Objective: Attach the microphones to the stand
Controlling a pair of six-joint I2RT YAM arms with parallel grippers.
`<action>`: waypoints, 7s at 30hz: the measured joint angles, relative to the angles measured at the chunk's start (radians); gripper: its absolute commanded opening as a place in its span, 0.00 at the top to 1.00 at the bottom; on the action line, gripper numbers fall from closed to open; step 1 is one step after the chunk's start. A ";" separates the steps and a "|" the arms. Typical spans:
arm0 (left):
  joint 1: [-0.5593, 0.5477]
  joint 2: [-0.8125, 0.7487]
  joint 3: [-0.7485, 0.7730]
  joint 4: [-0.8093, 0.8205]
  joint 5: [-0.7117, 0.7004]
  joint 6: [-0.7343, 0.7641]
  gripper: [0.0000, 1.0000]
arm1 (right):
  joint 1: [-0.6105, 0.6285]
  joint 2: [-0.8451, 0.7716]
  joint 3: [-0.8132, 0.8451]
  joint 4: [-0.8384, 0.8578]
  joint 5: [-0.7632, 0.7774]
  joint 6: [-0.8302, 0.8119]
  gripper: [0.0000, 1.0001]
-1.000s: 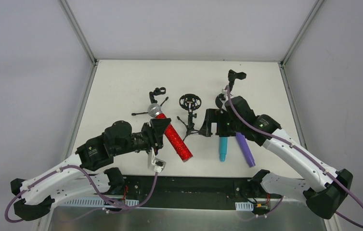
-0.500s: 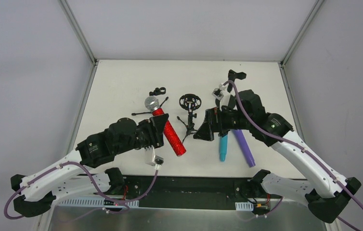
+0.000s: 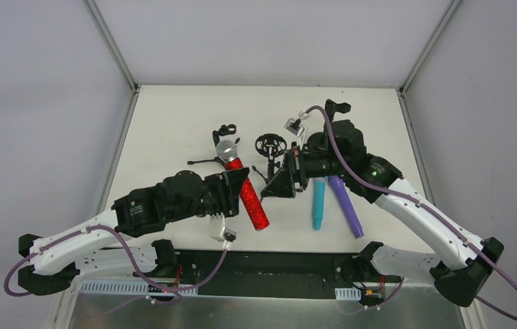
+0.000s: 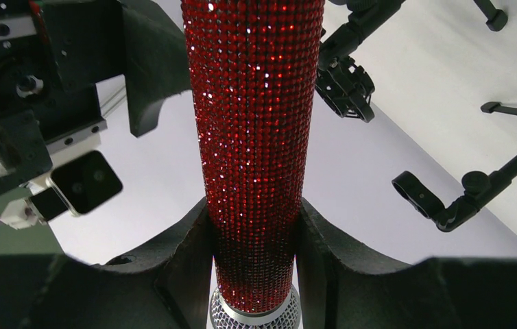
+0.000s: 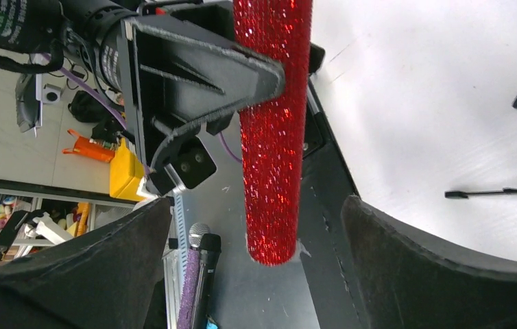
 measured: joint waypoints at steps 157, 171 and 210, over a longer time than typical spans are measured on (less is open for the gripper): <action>1.130 0.685 0.237 0.257 0.193 -2.762 0.01 | 0.061 0.055 -0.047 0.051 0.527 0.064 1.00; 1.197 0.758 0.155 0.279 0.181 -2.836 0.01 | 0.058 0.050 -0.135 0.430 0.544 -0.054 1.00; 1.209 0.779 0.156 0.281 0.198 -2.785 0.01 | -0.126 0.300 -0.251 1.264 0.732 -0.384 1.00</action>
